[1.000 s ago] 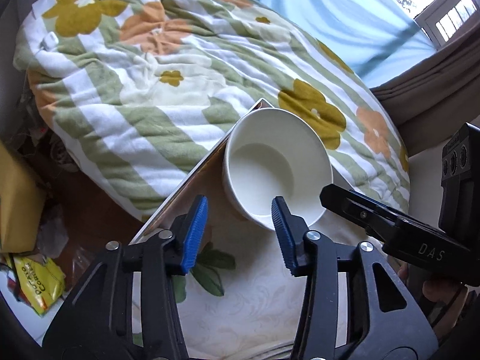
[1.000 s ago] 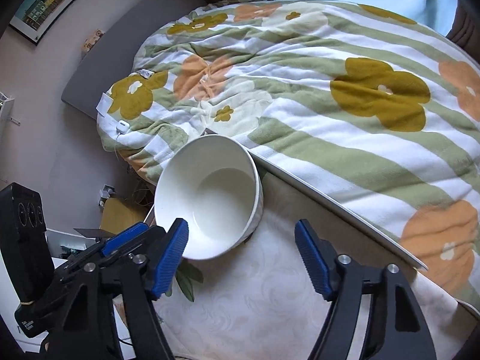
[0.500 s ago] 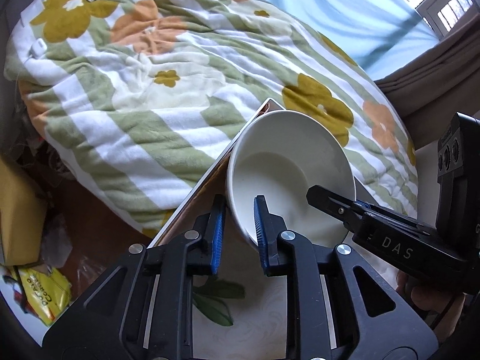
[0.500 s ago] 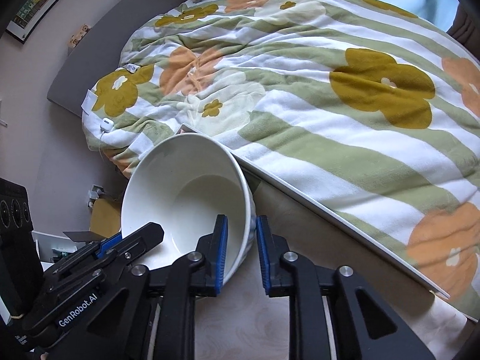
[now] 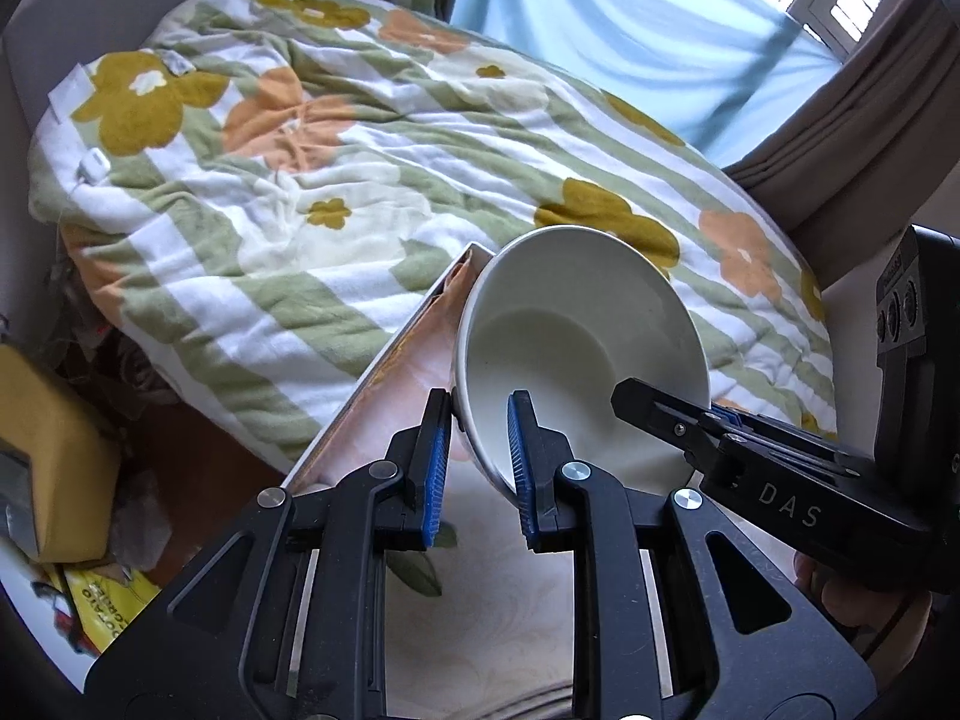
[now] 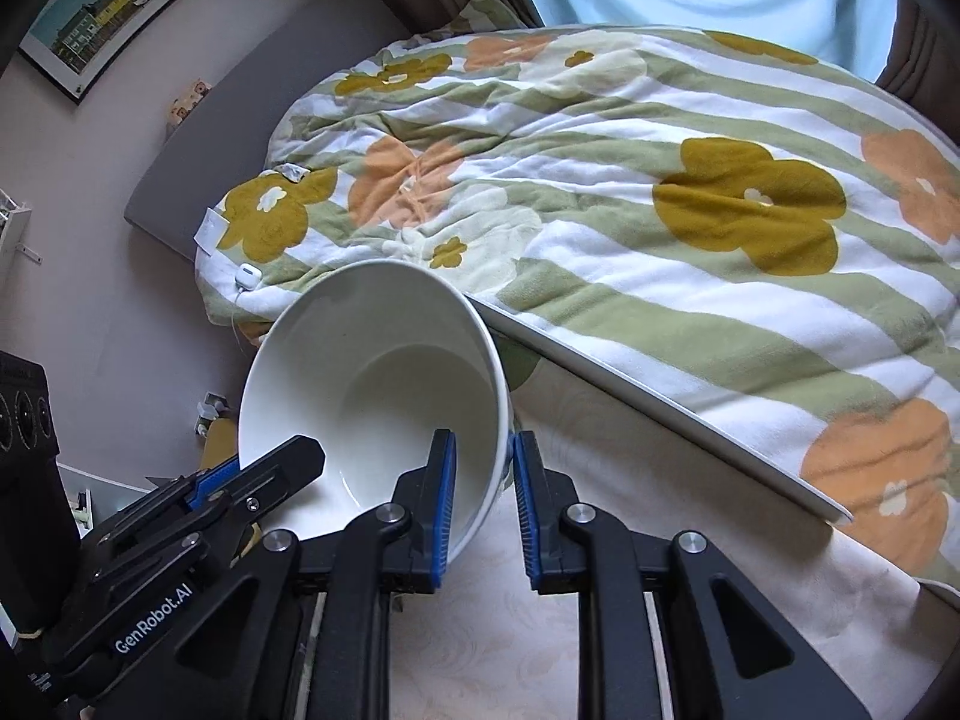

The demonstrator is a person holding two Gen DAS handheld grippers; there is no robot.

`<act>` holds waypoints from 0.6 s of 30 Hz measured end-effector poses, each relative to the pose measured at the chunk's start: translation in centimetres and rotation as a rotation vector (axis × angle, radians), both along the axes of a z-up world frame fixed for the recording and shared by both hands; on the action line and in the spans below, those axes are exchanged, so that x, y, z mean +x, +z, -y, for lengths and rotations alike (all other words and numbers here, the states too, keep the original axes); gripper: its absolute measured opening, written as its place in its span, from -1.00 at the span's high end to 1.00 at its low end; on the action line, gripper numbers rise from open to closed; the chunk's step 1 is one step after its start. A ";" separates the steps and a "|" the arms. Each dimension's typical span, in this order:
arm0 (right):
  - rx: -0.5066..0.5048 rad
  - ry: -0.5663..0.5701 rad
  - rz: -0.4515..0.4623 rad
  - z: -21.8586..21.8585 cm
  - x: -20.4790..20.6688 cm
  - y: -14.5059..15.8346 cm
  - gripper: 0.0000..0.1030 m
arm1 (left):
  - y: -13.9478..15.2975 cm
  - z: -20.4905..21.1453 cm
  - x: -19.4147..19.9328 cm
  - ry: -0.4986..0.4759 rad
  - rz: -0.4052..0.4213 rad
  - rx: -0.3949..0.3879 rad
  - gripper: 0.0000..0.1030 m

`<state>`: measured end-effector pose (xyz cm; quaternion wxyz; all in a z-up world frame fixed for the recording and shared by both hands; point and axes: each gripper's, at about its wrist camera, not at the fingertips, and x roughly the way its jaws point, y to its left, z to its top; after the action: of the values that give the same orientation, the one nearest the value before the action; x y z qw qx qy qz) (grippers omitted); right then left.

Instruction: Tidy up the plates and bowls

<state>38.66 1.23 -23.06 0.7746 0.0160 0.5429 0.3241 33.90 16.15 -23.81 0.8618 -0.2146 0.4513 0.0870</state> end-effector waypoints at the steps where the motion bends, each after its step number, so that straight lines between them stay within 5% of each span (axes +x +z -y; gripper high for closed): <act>1: 0.004 -0.004 0.010 0.5 -0.6 0.8 0.65 | 1.0 0.7 -0.7 -0.004 0.011 0.007 0.67; 9: 0.043 -0.059 0.072 6.9 -6.8 6.4 0.65 | 7.1 7.3 -6.2 -0.062 0.075 0.050 0.67; 18: 0.067 -0.179 0.134 18.4 -15.6 9.7 0.65 | 10.2 18.9 -13.1 -0.187 0.120 0.071 0.67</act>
<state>23.06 -17.14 -13.33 0.8339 0.0690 0.4753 0.2719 20.81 -2.75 -13.57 0.8986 -0.1460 0.4137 0.0093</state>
